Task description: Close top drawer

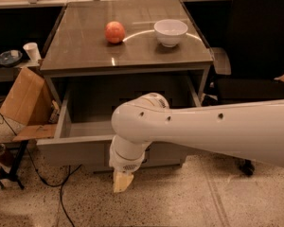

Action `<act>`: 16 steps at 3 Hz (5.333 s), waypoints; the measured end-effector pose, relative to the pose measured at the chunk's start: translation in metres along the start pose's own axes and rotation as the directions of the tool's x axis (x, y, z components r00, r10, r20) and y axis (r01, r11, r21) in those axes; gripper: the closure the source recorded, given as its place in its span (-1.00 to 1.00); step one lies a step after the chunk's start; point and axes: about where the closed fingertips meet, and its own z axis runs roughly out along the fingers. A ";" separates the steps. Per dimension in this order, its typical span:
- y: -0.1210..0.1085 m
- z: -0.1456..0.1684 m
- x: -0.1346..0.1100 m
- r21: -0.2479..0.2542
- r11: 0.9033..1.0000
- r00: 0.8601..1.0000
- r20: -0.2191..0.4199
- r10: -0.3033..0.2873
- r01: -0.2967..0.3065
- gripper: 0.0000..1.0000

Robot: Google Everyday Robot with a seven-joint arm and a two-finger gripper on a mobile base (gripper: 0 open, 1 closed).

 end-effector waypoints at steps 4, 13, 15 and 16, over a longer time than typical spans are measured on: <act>-0.067 0.020 -0.010 0.032 0.999 0.998 -0.048 0.042 -0.041 0.62; -0.147 0.016 0.004 0.229 0.967 0.987 -0.089 0.135 -0.111 -0.62; -0.229 0.009 0.029 0.285 0.949 0.981 -0.099 0.168 -0.133 0.46; -0.244 0.007 0.034 0.297 0.944 0.978 -0.102 0.184 -0.146 0.92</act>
Offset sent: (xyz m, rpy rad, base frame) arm 0.0515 0.0177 -0.0103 -0.0507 -0.0290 -0.0410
